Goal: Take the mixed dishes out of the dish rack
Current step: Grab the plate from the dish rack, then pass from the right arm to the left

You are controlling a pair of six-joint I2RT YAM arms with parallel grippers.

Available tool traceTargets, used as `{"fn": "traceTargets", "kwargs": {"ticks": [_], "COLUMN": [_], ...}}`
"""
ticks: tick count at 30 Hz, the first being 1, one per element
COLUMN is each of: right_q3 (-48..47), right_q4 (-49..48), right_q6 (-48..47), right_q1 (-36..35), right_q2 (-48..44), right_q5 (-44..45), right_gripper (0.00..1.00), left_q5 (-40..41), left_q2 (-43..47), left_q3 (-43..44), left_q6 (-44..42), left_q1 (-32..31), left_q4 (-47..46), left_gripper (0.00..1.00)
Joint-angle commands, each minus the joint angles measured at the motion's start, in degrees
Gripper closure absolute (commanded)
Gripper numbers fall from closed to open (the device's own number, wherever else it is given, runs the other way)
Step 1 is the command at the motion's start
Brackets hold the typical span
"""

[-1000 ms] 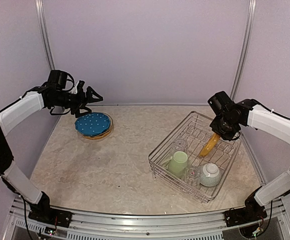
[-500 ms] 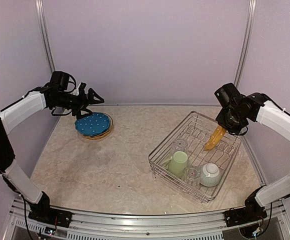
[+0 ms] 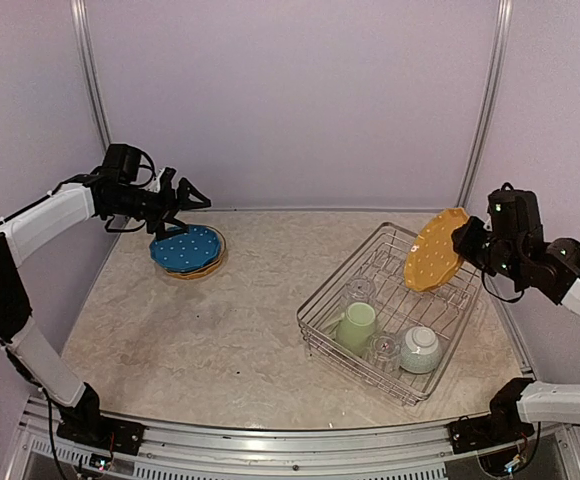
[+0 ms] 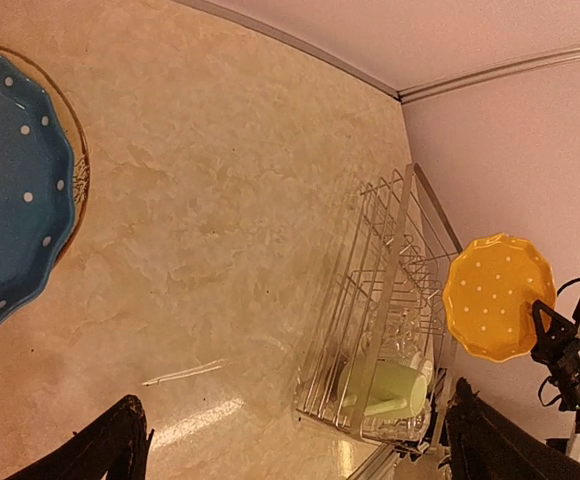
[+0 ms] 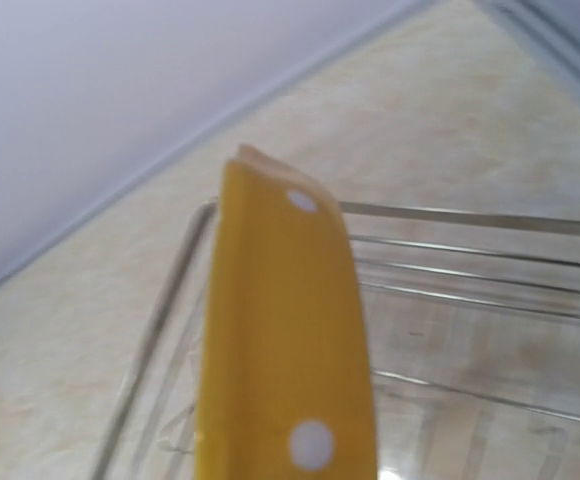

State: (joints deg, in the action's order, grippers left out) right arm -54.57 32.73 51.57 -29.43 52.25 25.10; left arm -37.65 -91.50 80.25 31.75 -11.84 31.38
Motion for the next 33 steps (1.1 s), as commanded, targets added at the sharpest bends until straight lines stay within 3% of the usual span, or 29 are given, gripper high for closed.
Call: {"fn": "traceTargets", "kwargs": {"ticks": [1,8,12,17,21,27,33], "right_q3": [1.3,4.4,4.1,5.6,2.9,-1.3,-2.5], "right_q4": [-20.8,-35.8,-44.8,-63.2,-70.0,-72.0,-73.5], "right_q6": [-3.4,2.6,6.8,13.8,16.2,16.4,17.5], "right_q1": [0.4,0.5,0.4,-1.4,-4.1,-6.8,-8.1], "right_q2": [-2.0,2.7,9.7,20.8,27.6,33.1,35.3], "right_q5": [-7.5,-21.2,-31.3,-43.1,-46.0,-46.9,-46.8], "right_gripper": [1.00,1.00,1.00,1.00,1.00,1.00,1.00], "left_q5": [-3.5,-8.3,-13.5,-20.6,-23.8,-28.7,-32.4], "left_q2": [-1.0,-2.2,-2.8,-5.0,-7.6,-11.3,-13.8], "left_q3": [1.1,0.5,-0.9,-0.6,0.4,0.2,-1.0], "left_q6": [0.4,2.5,4.4,6.5,6.8,10.4,14.5], "left_q1": [-0.9,-1.8,-2.6,-5.1,-7.8,-10.1,-11.6], "left_q4": [-1.3,-3.9,-7.9,-10.8,-10.3,-13.7,-18.6], "left_gripper": [0.01,0.01,0.01,0.01,0.01,0.01,0.12]}}
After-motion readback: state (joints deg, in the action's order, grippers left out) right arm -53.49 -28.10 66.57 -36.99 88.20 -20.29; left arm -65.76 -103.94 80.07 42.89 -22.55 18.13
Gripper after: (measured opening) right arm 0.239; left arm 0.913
